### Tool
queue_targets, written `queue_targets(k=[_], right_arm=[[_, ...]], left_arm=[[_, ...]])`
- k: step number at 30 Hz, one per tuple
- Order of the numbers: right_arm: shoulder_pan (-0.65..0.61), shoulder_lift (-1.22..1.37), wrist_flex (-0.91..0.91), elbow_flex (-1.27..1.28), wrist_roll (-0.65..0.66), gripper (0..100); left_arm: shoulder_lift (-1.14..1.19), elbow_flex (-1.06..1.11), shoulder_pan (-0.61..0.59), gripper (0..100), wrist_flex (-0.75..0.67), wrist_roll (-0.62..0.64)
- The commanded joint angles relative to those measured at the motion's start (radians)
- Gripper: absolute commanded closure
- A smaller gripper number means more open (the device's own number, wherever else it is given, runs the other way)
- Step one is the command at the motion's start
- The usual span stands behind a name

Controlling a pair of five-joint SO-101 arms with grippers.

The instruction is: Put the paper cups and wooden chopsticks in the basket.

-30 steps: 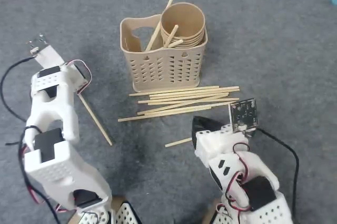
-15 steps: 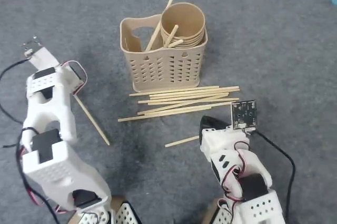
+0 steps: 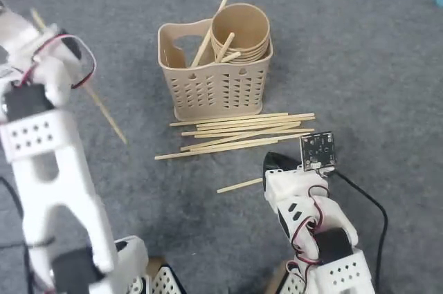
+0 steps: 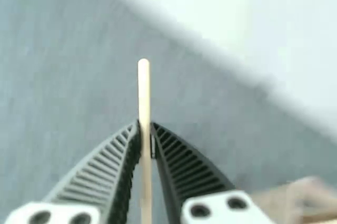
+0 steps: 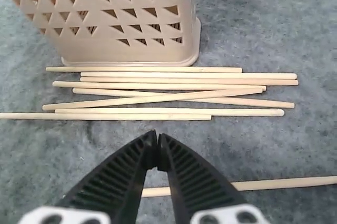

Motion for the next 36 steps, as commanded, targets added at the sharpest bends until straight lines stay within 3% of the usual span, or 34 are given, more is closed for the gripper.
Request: queue_targets(k=[1, 11, 17, 24, 30, 36], right_arm=[[0.010, 0.008, -0.016, 0.021, 0.017, 98.8], [0.012, 0.008, -0.016, 0.021, 0.018, 98.7], [0.015, 0.008, -0.016, 0.021, 0.018, 98.7], [0.015, 0.008, -0.021, 0.021, 0.020, 98.7], [0.016, 0.008, -0.022, 0.021, 0.083, 98.7], [0.016, 0.008, -0.024, 0.021, 0.104, 98.7]], left_arm=[[-0.132, -0.042, 0.084, 99, -0.193, -0.110], [-0.143, -0.099, 0.310, 99, -0.626, -0.150], [-0.043, -0.191, 0.407, 99, -0.628, -0.152], [0.155, -0.226, 0.419, 99, -0.638, -0.153], [0.230, -0.053, 0.377, 99, -0.824, -0.150], [0.140, 0.177, 0.379, 99, -0.833, -0.152]])
